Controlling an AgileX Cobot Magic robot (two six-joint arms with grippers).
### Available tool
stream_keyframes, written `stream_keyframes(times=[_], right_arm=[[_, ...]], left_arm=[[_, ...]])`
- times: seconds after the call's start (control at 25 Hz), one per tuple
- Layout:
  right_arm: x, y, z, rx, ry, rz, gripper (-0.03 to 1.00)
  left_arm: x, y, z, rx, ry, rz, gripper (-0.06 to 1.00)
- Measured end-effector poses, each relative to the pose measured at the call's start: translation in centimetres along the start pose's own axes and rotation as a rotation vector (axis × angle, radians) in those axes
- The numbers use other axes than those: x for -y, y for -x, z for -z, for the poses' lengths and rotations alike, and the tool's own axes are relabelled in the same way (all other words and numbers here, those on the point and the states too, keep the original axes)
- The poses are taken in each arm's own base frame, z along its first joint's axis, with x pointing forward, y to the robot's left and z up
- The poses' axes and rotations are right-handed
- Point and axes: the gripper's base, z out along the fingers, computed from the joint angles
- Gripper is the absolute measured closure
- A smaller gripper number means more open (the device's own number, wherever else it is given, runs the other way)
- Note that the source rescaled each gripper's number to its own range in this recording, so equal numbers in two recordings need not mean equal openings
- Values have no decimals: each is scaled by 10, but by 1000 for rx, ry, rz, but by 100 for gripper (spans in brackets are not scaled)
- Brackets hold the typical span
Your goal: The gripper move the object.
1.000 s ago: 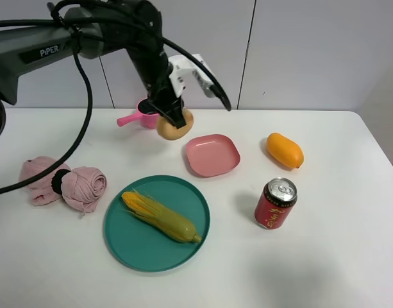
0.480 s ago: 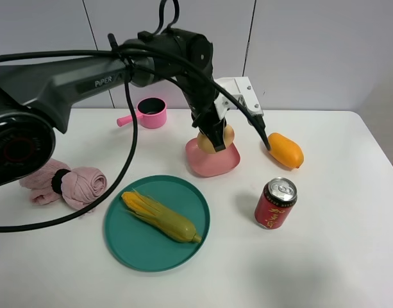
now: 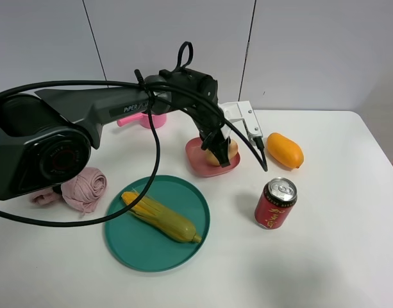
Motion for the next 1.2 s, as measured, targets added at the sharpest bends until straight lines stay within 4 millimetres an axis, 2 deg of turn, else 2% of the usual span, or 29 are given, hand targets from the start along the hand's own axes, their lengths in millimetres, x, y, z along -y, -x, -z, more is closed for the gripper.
stream_keyframes(times=[0.16,0.24,0.48,0.56,0.72,0.8,0.96,1.08,1.2], right_arm=[[0,0,0,0,0,0,-3],[0,0,0,0,0,0,-3],[0,0,0,0,0,0,-3],[0,0,0,0,0,0,-3],[0,0,0,0,0,0,-3],[0,0,0,0,0,0,-3],[0,0,0,0,0,0,-3],[0,0,0,0,0,0,-3],[0,0,0,0,0,0,-3]], left_arm=[[-2,2,-2,25,22,-1,92],[-2,2,-2,29,25,-2,84],[-2,2,-2,30,26,-2,19],[-3,2,-2,27,31,12,9],[-7,4,11,-21,87,-7,4],[-11,12,34,-39,142,-31,4],[-24,23,104,-69,254,-29,3],[-39,19,164,-75,311,15,3],[-64,-2,225,-63,389,114,3]])
